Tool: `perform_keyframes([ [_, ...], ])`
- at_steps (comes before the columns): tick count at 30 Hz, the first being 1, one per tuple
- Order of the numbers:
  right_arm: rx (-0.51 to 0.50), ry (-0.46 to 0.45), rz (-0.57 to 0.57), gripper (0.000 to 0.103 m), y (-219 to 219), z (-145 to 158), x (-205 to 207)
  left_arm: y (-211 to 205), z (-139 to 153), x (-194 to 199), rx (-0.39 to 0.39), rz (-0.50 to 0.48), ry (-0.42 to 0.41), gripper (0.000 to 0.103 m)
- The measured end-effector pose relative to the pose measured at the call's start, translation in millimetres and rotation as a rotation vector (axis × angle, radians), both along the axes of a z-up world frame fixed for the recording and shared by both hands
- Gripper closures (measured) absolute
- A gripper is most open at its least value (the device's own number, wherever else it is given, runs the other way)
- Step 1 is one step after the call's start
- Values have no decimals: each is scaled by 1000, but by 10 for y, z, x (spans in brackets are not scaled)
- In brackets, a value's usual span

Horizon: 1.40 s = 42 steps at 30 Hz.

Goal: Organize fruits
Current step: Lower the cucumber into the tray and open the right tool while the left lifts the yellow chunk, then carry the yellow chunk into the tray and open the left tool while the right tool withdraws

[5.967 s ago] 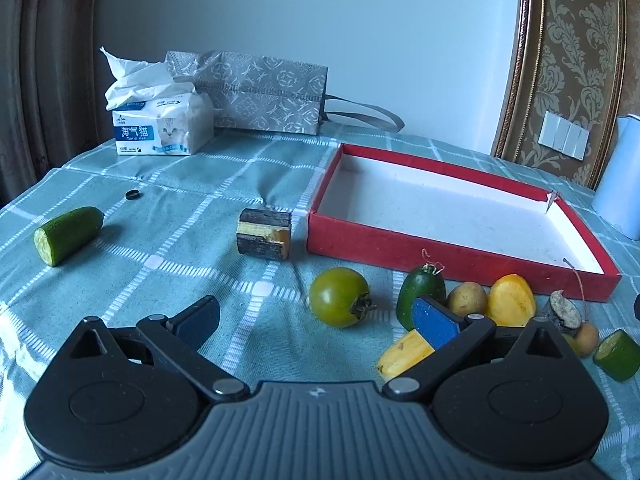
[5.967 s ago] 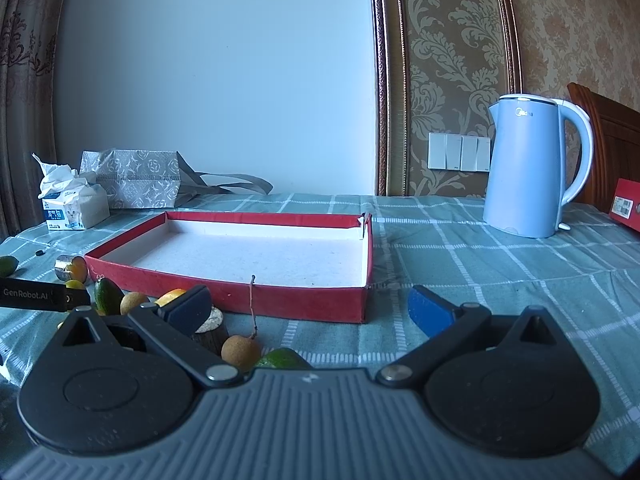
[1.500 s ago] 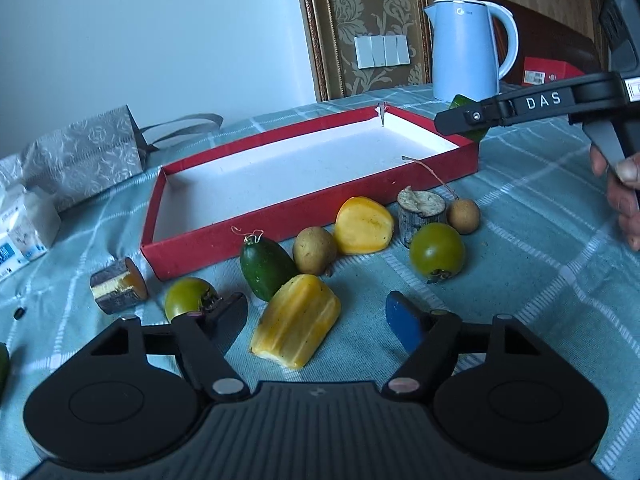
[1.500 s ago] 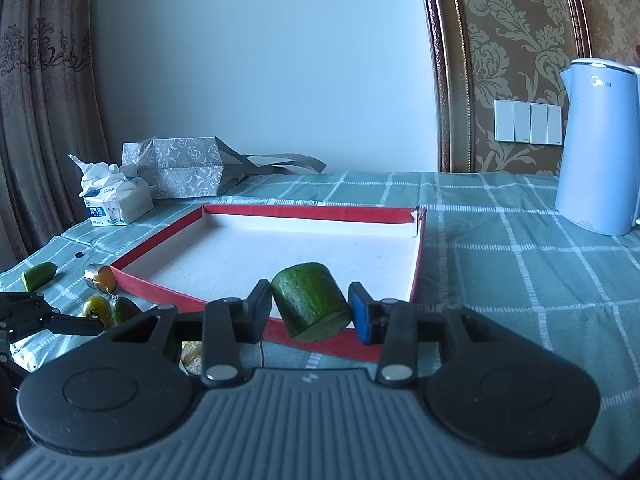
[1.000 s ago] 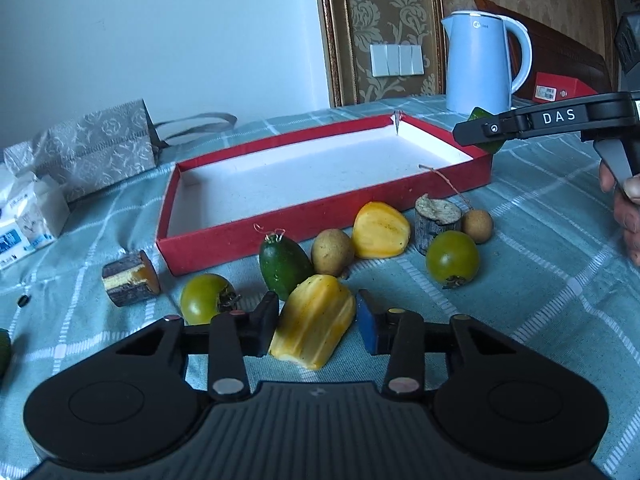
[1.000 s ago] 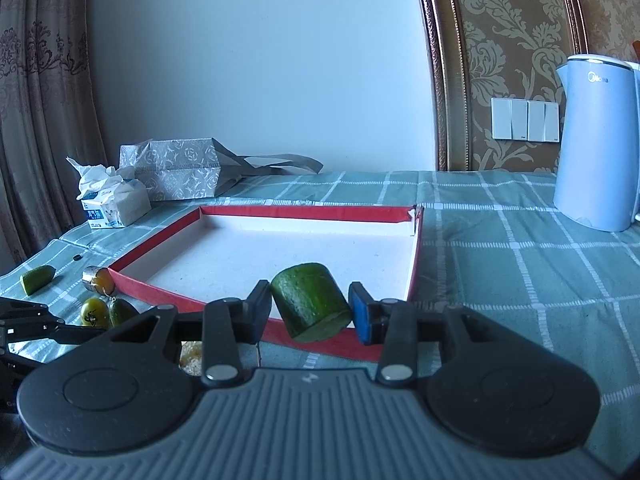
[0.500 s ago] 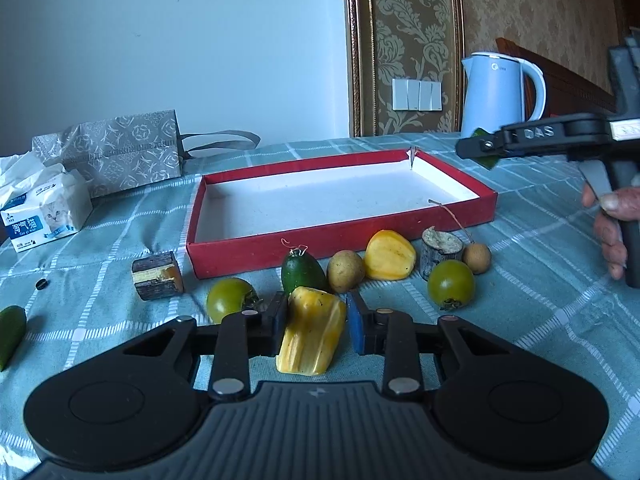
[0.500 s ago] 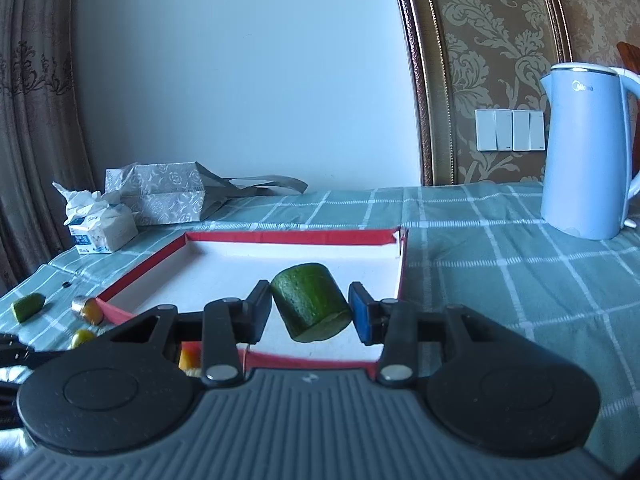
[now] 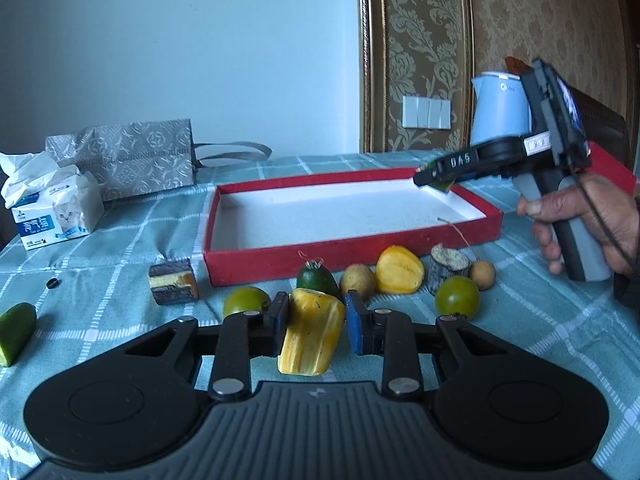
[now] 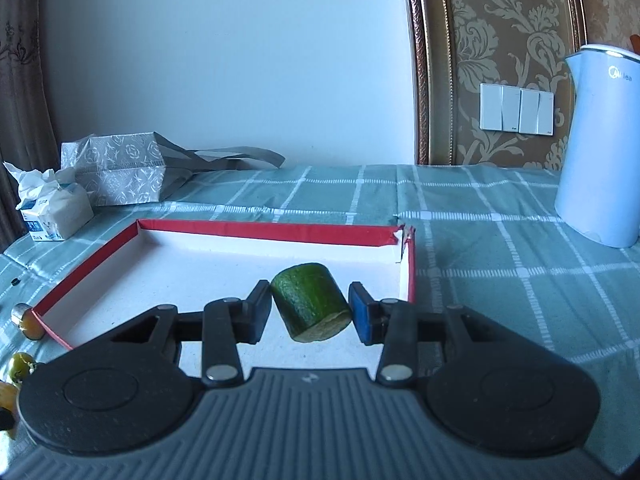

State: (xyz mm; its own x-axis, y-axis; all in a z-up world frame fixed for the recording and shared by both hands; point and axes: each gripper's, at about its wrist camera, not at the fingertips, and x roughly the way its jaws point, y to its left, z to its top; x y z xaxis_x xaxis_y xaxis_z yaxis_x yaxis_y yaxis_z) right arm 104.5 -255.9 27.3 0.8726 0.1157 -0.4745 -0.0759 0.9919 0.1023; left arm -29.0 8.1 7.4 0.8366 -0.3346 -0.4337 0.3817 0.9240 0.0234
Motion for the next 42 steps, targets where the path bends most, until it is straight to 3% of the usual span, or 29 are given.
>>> perform_keyframes([
  [5, -10, 50, 7, 62, 5, -64, 124, 46, 40, -18, -22, 19, -6, 75],
  [6, -8, 67, 5, 58, 2, -79, 154, 51, 46, -22, -23, 21, -6, 75],
  [7, -15, 64, -13, 46, -1, -81, 152, 52, 53, -32, -22, 25, -10, 75],
  [14, 59, -82, -55, 42, -217, 173, -305, 76, 53, -76, -14, 71, -30, 75],
  [16, 77, -128, -63, 28, -263, 192, -528, 86, 62, -80, -17, 87, -35, 75],
  [18, 64, -177, -74, 22, -290, 181, -764, 93, 65, -69, -21, 106, -24, 75],
  [23, 13, -212, -88, 22, -326, 71, -1144, 105, 71, -9, -26, 184, 17, 75],
  [28, 5, -209, -82, 22, -326, -13, -1231, 101, 115, 133, -42, 275, 87, 75],
  [34, 14, -220, -73, 22, -346, -12, -1245, 11, 213, 192, 4, 350, 45, 75],
  [42, 47, -234, -65, 22, -374, 14, -1267, -226, 327, 375, 43, 355, 24, 75],
])
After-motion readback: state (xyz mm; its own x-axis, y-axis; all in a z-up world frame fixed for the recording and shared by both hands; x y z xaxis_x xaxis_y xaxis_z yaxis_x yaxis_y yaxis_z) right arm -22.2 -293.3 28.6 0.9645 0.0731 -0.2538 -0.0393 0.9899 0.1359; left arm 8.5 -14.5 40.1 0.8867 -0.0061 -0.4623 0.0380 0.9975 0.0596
